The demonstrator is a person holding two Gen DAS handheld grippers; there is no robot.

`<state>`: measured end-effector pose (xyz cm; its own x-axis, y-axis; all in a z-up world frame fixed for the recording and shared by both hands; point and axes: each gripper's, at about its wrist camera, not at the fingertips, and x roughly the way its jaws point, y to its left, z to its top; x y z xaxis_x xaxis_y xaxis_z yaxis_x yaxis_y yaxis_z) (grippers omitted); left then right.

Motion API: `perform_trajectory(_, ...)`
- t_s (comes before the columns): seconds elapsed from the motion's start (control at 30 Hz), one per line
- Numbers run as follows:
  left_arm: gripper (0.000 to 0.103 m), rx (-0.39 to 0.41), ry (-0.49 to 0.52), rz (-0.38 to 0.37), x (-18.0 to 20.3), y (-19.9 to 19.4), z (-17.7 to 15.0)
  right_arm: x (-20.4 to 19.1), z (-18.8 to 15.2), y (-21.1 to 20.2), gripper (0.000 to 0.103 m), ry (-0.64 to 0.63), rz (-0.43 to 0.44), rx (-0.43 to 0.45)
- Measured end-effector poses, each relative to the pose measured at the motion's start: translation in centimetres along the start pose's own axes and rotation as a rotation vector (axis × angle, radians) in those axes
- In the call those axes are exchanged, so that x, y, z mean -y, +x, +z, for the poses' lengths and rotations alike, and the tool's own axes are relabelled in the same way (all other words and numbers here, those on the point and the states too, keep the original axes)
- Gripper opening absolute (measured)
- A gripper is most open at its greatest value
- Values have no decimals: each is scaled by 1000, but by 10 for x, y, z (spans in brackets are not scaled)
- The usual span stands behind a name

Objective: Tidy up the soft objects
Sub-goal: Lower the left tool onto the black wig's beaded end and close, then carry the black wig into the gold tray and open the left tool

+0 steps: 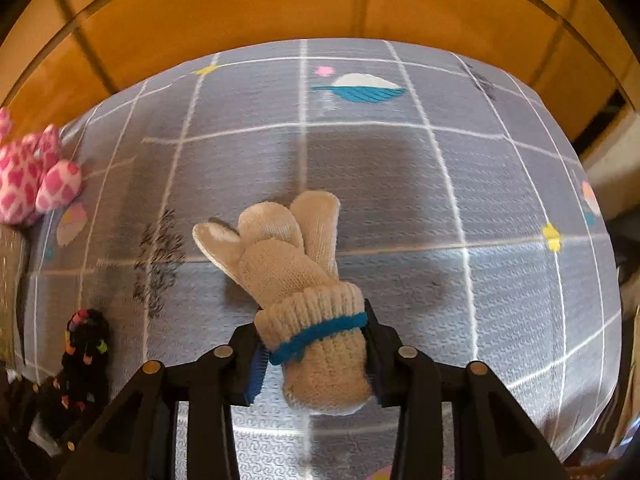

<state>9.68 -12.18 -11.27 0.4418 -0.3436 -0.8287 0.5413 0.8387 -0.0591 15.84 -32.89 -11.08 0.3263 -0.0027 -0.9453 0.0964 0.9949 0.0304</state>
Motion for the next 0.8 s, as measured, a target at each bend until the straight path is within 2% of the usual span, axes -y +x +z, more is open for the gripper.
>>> perform_trajectory(0.07,36,1,-1,-3,0,0,0,-4,-2,3,38,-6,21,-25)
perform_trajectory(0.1,32,-1,-6,4,0,-2,0,-8,-3,5,38,-17,9,-39)
perform_trajectory(0.13,14,-2,-17,7,-2,-7,-2,-12,-3,4,38,-24,-4,-39)
perform_trajectory(0.17,11,-4,-27,3,-3,-9,-2,-16,-4,3,38,-17,-1,-53)
perform_trajectory(0.27,11,-1,-29,2,-4,-14,-9,-30,-11,-2,38,15,50,-63)
perform_trajectory(0.33,11,2,-32,10,-4,-19,-16,-48,-18,-2,39,-12,68,-71)
perform_trajectory(0.43,11,6,-59,10,-5,-26,-25,-73,-31,-3,42,-104,-24,-47)
perform_trajectory(0.47,11,12,-57,18,-4,-28,-29,-75,-33,-4,42,-103,-28,-41)
perform_trajectory(0.7,10,21,-64,37,-1,-42,-38,-55,-40,-3,45,-59,11,-29)
perform_trajectory(0.8,10,42,-77,32,-1,-56,-38,-48,-32,-3,47,-62,12,-32)
